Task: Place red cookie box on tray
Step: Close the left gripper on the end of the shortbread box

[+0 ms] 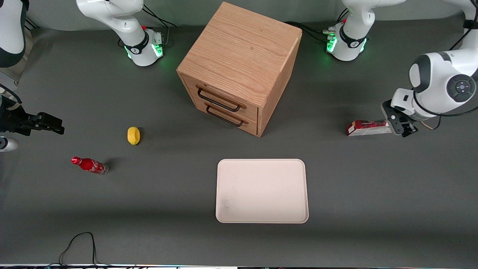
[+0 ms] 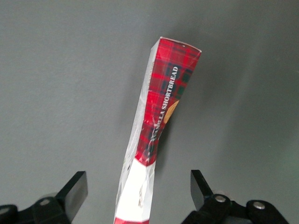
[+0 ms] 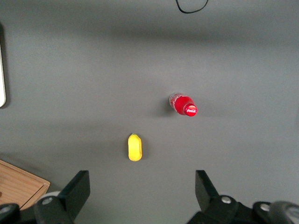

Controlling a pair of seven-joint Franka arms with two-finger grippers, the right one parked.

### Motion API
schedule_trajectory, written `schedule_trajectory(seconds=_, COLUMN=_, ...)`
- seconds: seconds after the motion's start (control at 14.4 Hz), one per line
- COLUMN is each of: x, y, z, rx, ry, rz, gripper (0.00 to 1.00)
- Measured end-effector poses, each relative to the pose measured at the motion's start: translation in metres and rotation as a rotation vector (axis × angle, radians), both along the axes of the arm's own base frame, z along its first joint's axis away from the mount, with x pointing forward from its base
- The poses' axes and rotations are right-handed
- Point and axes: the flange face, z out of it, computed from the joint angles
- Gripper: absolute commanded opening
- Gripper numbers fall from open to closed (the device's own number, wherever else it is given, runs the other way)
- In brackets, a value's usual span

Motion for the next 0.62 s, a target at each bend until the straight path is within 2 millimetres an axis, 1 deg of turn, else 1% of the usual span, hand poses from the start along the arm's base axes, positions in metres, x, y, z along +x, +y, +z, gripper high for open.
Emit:
schedule_trajectory(seconds=0.28, x=0.0, y=-0.01, z=-0.026, rx=-0.004, ry=-0.062, rz=-0.06, gripper=0.98)
schedule_trajectory(seconds=0.49, x=0.0, y=-0.011, z=-0.043, rx=-0.006, ry=-0.061, rz=-0.077, gripper=0.96)
schedule_trajectory(seconds=0.55, x=-0.001, y=-0.011, z=-0.046, rx=-0.006, ry=-0.056, rz=-0.078, gripper=0.91)
schedule_trajectory(seconds=0.62, x=-0.002, y=-0.011, z=-0.047, rx=-0.006, ry=-0.053, rz=-0.077, gripper=0.71)
